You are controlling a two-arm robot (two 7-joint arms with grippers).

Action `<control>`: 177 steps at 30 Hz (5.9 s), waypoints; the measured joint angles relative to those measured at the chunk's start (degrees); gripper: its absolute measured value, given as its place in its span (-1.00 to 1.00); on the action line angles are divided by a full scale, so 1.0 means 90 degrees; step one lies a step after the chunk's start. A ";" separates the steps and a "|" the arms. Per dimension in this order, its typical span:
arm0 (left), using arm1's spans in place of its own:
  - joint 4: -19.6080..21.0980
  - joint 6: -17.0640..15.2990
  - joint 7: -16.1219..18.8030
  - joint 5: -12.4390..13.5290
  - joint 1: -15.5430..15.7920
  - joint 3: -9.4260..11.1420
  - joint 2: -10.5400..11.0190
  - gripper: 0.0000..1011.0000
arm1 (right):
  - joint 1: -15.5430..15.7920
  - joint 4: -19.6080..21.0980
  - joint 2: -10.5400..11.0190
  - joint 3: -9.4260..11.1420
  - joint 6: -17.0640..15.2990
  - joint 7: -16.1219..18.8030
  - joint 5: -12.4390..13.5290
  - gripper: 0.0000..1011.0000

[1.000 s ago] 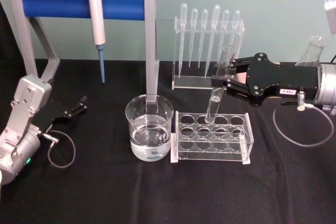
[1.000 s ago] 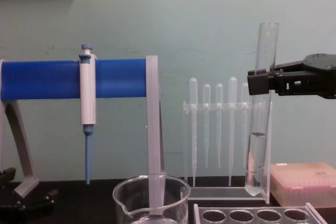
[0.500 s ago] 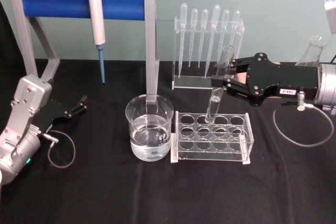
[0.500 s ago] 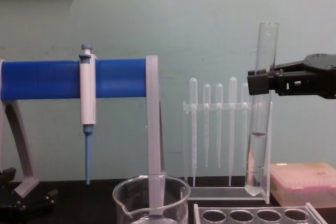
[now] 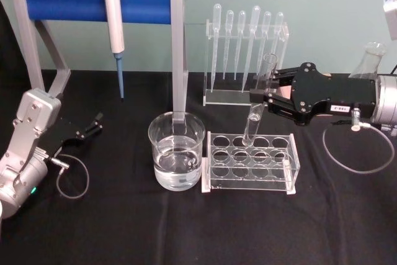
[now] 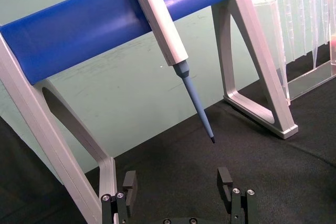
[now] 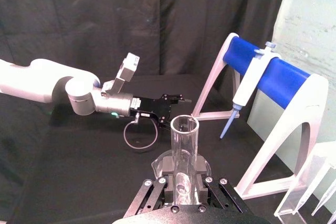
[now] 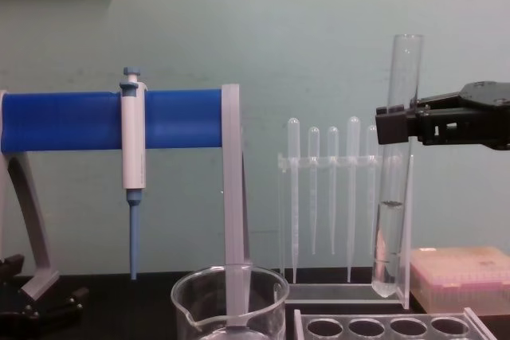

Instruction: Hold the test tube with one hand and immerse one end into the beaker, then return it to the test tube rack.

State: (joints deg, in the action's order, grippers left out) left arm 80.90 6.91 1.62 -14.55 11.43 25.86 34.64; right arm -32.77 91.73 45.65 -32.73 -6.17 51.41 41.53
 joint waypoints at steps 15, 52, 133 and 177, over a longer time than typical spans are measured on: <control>0.0000 0.0000 0.0000 0.0000 0.0001 0.0000 0.0000 0.98 | 0.0000 0.0000 0.0000 0.0000 0.0000 0.0000 0.0000 -0.52; 0.0000 0.0000 0.0000 0.0000 0.0001 0.0000 0.0000 0.98 | 0.0000 0.0000 0.0000 0.0000 0.0000 0.0000 -0.0001 -0.52; 0.0000 0.0000 0.0000 0.0000 0.0000 0.0000 0.0000 0.98 | -0.0961 -0.2618 -0.2289 -0.1313 0.1296 0.0331 -0.1086 -0.52; 0.0000 0.0000 0.0000 0.0000 0.0000 0.0000 0.0000 0.98 | -0.0812 -0.3146 -0.2628 -0.1101 0.1536 0.0313 -0.1434 -0.52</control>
State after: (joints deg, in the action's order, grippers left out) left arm 80.90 6.91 1.62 -14.55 11.43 25.86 34.64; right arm -40.09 63.41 21.99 -42.64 7.65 54.22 28.62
